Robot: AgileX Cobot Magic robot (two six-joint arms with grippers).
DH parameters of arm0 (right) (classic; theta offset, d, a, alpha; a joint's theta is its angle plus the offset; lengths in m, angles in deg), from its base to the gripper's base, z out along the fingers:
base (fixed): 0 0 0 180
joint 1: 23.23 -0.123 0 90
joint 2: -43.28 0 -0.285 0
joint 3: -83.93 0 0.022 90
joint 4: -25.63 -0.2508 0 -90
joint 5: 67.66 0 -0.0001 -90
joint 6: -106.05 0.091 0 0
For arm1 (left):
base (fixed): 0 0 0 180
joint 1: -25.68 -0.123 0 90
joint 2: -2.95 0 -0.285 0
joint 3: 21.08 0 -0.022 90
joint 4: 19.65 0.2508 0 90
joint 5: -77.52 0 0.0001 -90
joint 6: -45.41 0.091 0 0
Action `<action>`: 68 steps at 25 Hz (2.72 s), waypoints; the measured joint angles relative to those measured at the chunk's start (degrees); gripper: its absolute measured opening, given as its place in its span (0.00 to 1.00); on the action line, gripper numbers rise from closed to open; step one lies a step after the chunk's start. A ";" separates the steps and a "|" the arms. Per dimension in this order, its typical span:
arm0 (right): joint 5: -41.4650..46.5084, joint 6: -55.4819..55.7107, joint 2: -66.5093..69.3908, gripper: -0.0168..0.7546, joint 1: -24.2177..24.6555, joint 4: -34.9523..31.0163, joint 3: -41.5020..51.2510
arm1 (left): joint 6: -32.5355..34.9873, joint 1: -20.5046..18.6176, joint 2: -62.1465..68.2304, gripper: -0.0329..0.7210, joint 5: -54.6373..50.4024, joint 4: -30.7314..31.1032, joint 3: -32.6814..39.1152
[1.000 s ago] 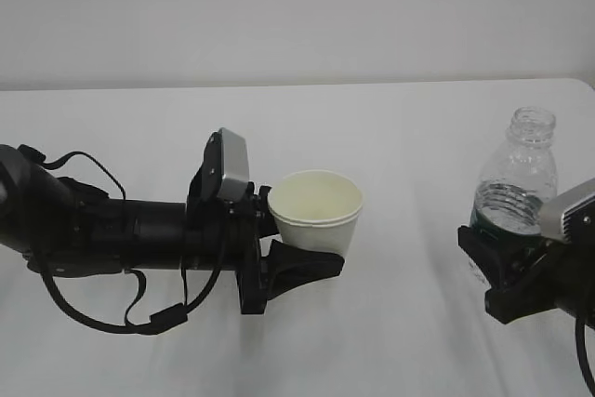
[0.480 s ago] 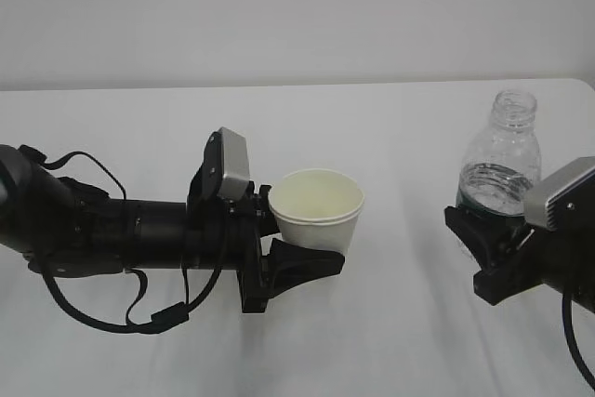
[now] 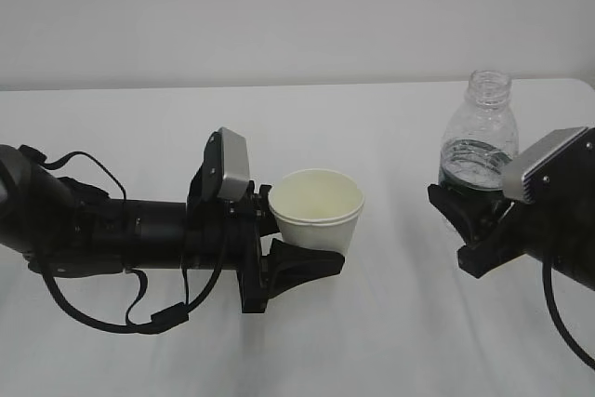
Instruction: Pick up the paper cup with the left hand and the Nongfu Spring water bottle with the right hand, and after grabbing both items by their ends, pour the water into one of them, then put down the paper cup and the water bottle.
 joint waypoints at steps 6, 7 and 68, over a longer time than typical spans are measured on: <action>3.96 0.00 0.00 0.60 0.00 1.60 -3.13 | 0.04 0.00 0.00 0.66 0.00 0.00 0.00; 4.94 0.00 0.00 0.60 0.00 1.65 -3.65 | 0.26 0.00 0.00 0.66 0.00 0.00 0.00; 12.12 -16.65 0.00 0.60 -1.49 13.50 -16.62 | 3.22 0.87 0.00 0.65 0.00 -2.69 0.00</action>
